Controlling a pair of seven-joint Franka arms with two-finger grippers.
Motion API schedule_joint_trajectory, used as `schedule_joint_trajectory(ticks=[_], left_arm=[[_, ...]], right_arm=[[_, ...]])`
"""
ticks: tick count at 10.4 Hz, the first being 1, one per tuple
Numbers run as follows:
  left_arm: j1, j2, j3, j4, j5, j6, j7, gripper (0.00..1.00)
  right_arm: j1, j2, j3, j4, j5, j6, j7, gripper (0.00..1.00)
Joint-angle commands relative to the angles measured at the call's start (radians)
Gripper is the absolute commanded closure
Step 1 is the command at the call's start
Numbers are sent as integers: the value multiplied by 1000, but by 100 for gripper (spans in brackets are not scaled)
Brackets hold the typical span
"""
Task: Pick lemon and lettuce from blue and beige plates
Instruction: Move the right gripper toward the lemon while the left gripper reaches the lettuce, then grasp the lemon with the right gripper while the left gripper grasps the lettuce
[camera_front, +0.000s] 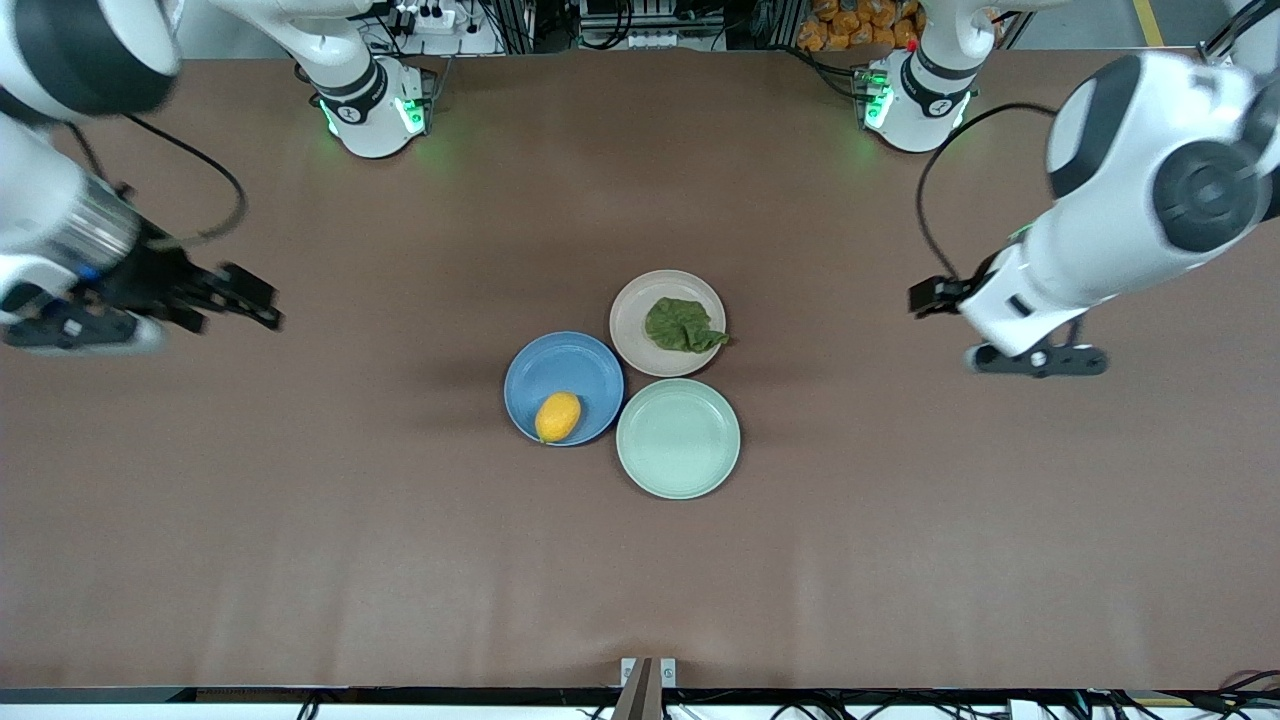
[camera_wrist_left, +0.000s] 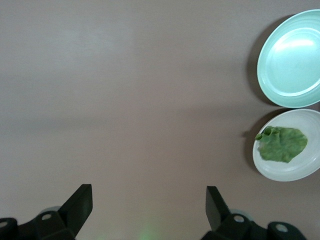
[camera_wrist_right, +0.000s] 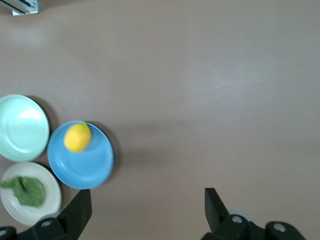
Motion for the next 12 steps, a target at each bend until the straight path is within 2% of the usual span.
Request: schedule_joint_trajectory(ticks=[1,3,5,9,12], left_arm=[[-22,-25,-8,-141,-74,149,-71,0],[-100,-20,-13,-236,-77,279,-189,0],[-192,44,-13,-260,-63,375,-316,0],[-320,173,-11,-257,-8,528,-533,0],[-384,247,-11,-249,37,602,-643,0]], right_arm=[[103,135,-1,28,14,117,228,0],[207,233,-1,39,14,210,392,0],[280,363,28,56,16,335,578,0],[286,521,92,57,8,502,665,0],[283,570,97,59,11,531,654,0]])
